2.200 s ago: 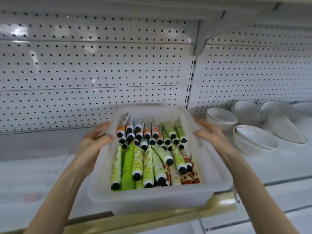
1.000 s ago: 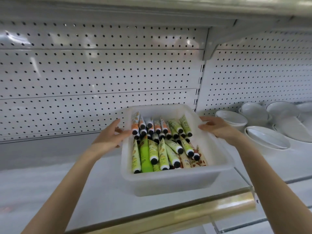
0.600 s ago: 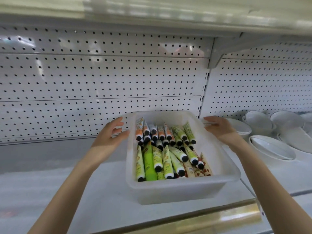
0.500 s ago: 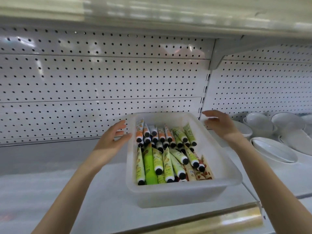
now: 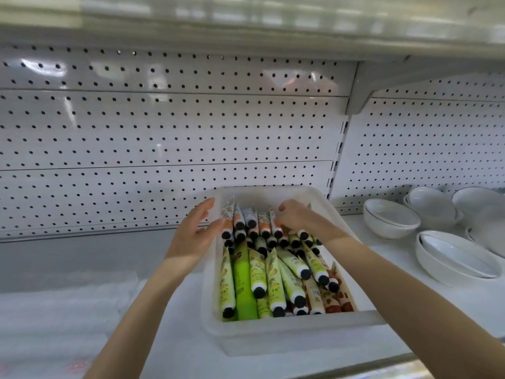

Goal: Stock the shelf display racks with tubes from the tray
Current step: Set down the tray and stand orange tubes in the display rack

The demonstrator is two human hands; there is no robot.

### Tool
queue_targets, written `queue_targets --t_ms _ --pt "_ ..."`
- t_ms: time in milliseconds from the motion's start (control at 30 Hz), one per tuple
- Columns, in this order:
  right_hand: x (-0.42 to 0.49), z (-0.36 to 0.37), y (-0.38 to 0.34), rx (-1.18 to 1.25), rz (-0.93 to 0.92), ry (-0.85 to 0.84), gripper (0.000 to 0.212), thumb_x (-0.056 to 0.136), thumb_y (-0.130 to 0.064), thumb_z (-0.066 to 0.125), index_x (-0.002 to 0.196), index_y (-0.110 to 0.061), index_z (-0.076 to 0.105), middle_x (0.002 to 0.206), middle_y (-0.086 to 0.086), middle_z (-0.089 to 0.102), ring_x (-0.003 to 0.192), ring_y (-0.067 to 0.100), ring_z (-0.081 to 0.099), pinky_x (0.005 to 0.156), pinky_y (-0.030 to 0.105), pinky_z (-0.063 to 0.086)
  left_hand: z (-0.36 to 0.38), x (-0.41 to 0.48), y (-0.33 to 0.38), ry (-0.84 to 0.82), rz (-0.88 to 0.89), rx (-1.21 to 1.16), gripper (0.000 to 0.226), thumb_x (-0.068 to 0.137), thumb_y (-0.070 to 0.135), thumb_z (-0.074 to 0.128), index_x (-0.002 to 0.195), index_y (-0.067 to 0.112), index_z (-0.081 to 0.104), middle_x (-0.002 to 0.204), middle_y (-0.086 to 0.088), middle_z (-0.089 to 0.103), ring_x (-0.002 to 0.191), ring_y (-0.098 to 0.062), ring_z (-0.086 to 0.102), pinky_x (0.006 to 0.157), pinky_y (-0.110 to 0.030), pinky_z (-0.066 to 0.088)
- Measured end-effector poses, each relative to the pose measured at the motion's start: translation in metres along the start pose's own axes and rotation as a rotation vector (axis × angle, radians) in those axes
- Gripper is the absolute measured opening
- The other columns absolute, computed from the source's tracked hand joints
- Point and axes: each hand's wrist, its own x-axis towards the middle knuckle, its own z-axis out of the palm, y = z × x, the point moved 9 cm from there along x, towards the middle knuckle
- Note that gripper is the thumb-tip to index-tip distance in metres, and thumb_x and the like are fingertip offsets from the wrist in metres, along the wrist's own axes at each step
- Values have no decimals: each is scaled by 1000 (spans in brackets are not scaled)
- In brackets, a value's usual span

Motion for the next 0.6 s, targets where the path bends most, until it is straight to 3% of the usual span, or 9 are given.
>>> queue_targets --t_ms 67,200,300,433,533,600 --pt "3 1 1 -53 -29 27 42 96 -22 50 130 2 42 130 17 52 69 17 56 64 19 45 -4 -1 -1 21 1 2 45 91 20 56 135 18 45 138 7 46 122 -4 41 91 -19 30" --pt "5 1 10 64 -34 -29 50 92 -24 59 128 6 44 131 19 51 98 27 63 88 34 52 -4 -1 -1 33 1 23 45 91 17 55 135 16 45 137 4 48 123 -10 43 94 -21 31" --pt "3 1 11 122 -40 -76 48 91 -20 61 128 8 47 126 19 55 95 26 65 89 32 53 0 0 1 25 5 38 42 92 17 55 133 17 47 136 5 48 122 -9 43 95 -24 31" --pt "-2 7 6 149 -87 -151 37 91 -18 60 119 6 55 106 14 64 89 20 63 88 27 52 5 3 6 25 14 37 40 92 16 55 132 18 48 136 6 48 121 -6 43 94 -22 31" --pt "-3 13 6 137 -106 -191 33 90 -20 61 113 4 58 109 15 65 99 24 65 91 29 52 9 3 11 21 21 36 40 92 18 54 132 20 48 135 9 47 120 -4 42 92 -21 30" --pt "-5 14 4 125 -125 -207 30 89 -22 62 109 1 59 109 14 65 95 21 66 87 28 53 11 3 13 23 26 39 40 92 19 54 132 20 48 135 9 47 119 -3 41 91 -21 29"
